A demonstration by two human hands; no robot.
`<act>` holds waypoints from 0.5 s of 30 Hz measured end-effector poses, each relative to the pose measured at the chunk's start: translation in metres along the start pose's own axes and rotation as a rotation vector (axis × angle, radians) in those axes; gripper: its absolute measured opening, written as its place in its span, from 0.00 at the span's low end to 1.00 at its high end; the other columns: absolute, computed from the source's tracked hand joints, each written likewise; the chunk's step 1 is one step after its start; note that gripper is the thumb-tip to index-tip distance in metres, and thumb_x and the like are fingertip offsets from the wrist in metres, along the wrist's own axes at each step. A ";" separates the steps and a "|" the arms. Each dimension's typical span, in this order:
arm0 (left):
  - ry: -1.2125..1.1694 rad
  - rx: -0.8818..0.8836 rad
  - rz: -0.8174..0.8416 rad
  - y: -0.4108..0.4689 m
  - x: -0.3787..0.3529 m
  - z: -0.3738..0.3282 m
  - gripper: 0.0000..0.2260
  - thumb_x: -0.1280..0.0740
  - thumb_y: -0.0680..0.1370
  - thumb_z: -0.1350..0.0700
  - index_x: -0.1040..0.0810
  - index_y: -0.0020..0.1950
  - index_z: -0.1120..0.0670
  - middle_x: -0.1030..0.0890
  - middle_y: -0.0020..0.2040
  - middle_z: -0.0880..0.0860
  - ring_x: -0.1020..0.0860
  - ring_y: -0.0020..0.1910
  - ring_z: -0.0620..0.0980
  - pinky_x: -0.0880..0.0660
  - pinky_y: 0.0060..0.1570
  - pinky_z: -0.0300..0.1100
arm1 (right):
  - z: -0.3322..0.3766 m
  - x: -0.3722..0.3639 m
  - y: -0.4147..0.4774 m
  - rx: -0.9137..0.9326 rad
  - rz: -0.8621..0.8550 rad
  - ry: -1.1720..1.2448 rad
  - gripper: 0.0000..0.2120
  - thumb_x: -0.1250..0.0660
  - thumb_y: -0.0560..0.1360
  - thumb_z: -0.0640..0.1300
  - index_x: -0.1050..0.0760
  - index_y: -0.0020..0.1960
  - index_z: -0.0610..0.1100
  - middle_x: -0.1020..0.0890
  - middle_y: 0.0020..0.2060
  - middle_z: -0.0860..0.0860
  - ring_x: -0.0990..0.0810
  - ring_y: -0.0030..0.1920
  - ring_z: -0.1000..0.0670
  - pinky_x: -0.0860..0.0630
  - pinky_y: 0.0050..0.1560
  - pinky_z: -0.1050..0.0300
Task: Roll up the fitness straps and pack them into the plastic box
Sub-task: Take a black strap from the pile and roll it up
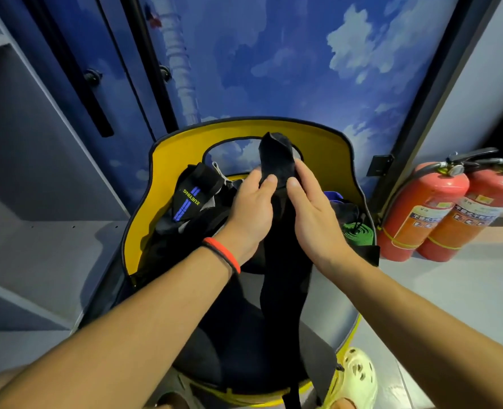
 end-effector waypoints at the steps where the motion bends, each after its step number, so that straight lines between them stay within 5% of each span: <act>1: 0.009 -0.009 -0.001 -0.003 0.001 -0.003 0.18 0.41 0.80 0.50 0.23 0.69 0.48 0.18 0.63 0.47 0.23 0.66 0.47 0.28 0.69 0.56 | 0.000 0.000 -0.002 -0.028 -0.003 -0.008 0.22 0.46 0.87 0.51 0.40 0.81 0.55 0.32 0.74 0.64 0.33 0.69 0.71 0.36 0.62 0.77; 3: 0.017 -0.032 0.002 -0.008 0.002 -0.009 0.19 0.42 0.81 0.51 0.25 0.70 0.49 0.19 0.65 0.47 0.24 0.67 0.47 0.29 0.70 0.55 | -0.001 0.004 -0.005 -0.106 -0.057 -0.013 0.22 0.47 0.86 0.55 0.38 0.79 0.54 0.31 0.75 0.61 0.32 0.71 0.64 0.34 0.68 0.66; 6: 0.007 -0.068 0.027 -0.014 0.000 -0.019 0.20 0.41 0.80 0.49 0.25 0.70 0.51 0.19 0.65 0.50 0.24 0.67 0.49 0.29 0.70 0.57 | 0.001 0.009 -0.009 -0.169 -0.134 -0.007 0.19 0.49 0.86 0.57 0.23 0.62 0.50 0.18 0.57 0.52 0.21 0.59 0.54 0.27 0.66 0.46; 10: 0.010 -0.056 0.056 -0.022 -0.003 -0.021 0.19 0.39 0.78 0.45 0.23 0.68 0.46 0.19 0.63 0.49 0.23 0.66 0.50 0.29 0.69 0.58 | 0.006 0.013 -0.019 -0.189 -0.197 -0.021 0.18 0.48 0.86 0.55 0.22 0.54 0.46 0.19 0.48 0.52 0.21 0.52 0.54 0.28 0.52 0.54; 15: 0.025 -0.055 0.071 -0.028 0.001 -0.021 0.14 0.41 0.78 0.48 0.23 0.61 0.41 0.19 0.62 0.51 0.22 0.64 0.49 0.28 0.68 0.57 | 0.004 0.007 -0.031 -0.202 -0.216 -0.045 0.17 0.47 0.86 0.53 0.24 0.53 0.46 0.20 0.45 0.53 0.22 0.49 0.56 0.30 0.49 0.55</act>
Point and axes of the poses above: each hand's wrist, its own y-axis towards the middle knuckle, its own x-axis out of the back of the hand, z = x × y, the point moved 9 cm from there along y, towards the middle knuckle
